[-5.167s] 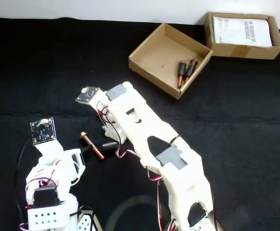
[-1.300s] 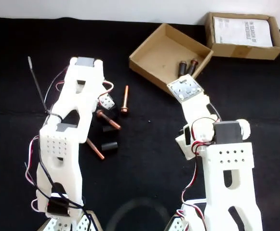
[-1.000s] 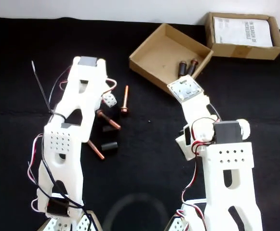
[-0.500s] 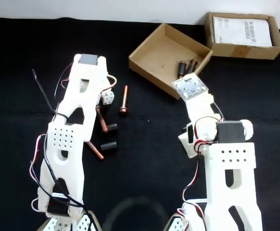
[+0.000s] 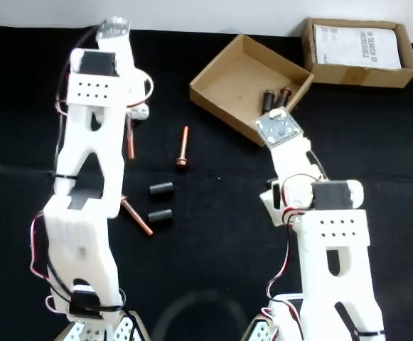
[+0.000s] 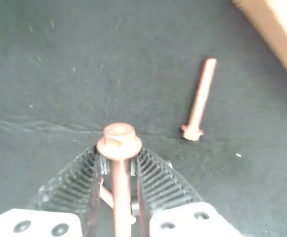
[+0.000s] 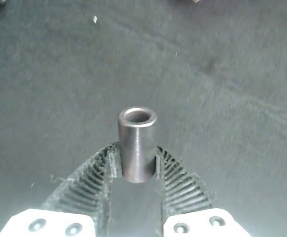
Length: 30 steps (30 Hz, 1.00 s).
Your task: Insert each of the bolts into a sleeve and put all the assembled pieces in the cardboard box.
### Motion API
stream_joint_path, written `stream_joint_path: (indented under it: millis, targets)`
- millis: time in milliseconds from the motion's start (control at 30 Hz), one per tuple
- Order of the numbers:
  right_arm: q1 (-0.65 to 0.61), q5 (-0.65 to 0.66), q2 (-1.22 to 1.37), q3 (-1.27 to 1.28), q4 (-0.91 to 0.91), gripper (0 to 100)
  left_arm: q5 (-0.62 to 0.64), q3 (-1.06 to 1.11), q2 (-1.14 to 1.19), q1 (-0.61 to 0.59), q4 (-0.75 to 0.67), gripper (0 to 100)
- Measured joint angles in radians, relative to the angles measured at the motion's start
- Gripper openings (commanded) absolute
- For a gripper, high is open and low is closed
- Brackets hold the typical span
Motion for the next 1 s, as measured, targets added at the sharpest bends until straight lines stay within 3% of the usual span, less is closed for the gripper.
stream_joint_path:
  millis: [333, 667, 1000]
  targets:
    - [-0.135, -0.008, 0.002, 0.245, -0.422, 0.8, -0.052, 0.000, -0.290, 0.104, -0.025, 1]
    - [-0.160, -0.292, 0.002, 0.434, -0.964, 0.8, 0.025, 0.000, -0.473, 0.080, -0.124, 1]
    - [-0.241, -0.442, 0.002, 0.460, -1.238, 0.8, 0.021, 0.000, -0.597, 0.080, 0.017, 1]
